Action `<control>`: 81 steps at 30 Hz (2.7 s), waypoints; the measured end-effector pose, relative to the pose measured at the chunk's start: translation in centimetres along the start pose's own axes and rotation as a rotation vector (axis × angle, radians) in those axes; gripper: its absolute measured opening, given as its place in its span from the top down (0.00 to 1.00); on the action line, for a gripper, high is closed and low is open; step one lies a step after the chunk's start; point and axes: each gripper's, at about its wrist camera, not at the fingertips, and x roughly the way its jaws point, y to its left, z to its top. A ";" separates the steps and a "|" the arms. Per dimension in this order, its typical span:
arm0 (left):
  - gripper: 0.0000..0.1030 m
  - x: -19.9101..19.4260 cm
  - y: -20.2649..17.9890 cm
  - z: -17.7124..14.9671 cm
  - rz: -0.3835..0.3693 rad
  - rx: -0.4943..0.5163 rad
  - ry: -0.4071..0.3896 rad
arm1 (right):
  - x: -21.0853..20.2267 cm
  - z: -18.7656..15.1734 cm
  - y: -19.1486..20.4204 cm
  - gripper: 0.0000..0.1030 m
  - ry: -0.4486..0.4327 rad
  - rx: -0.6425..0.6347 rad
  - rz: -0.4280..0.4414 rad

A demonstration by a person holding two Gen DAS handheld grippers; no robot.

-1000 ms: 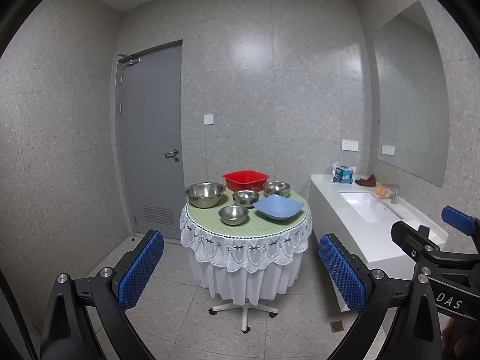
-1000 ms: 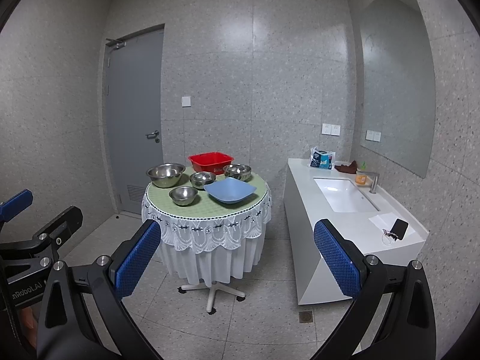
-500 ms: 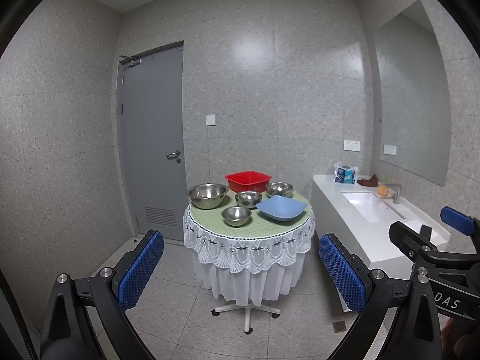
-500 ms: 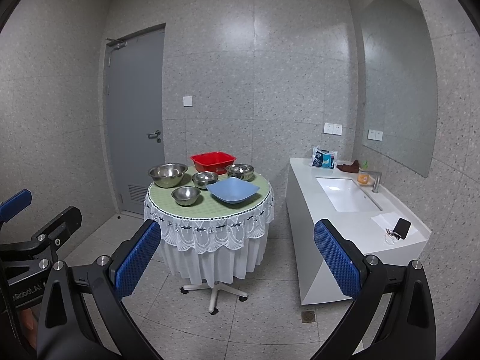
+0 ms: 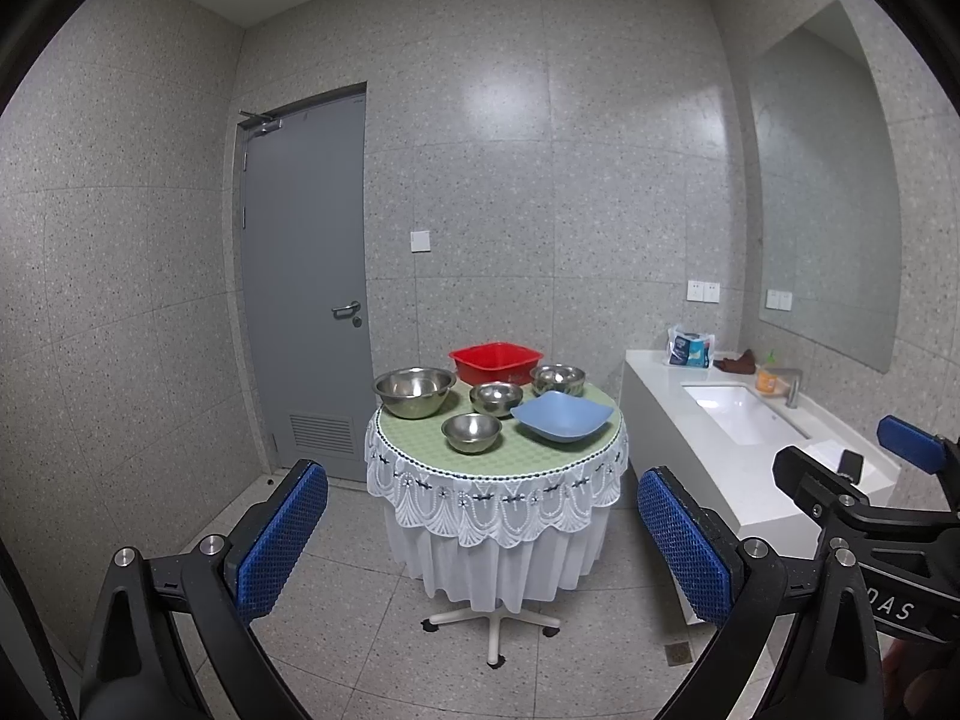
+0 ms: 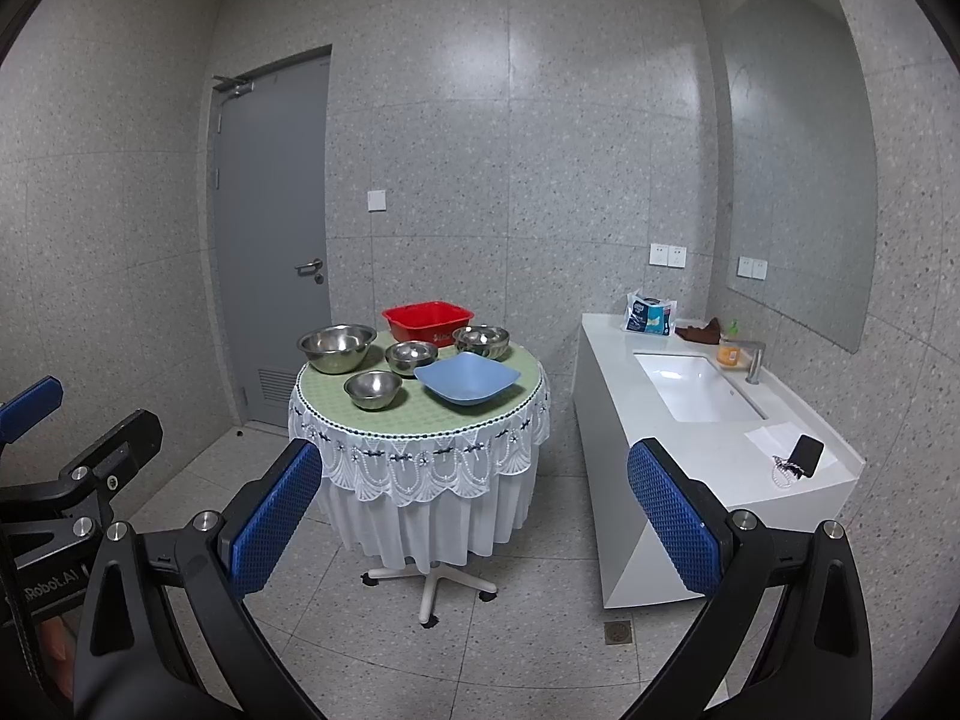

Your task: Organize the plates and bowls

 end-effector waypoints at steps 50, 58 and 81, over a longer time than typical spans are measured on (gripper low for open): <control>0.01 15.4 -0.4 3.6 0.007 0.012 0.088 | 13.3 0.5 -2.3 0.00 0.074 0.053 0.049; 0.01 29.0 5.5 8.4 -0.058 0.033 0.099 | 23.1 3.9 0.4 0.00 0.089 0.090 -0.012; 0.01 63.6 14.5 16.1 0.123 -0.039 0.217 | 52.5 12.5 11.1 0.00 0.176 0.010 0.145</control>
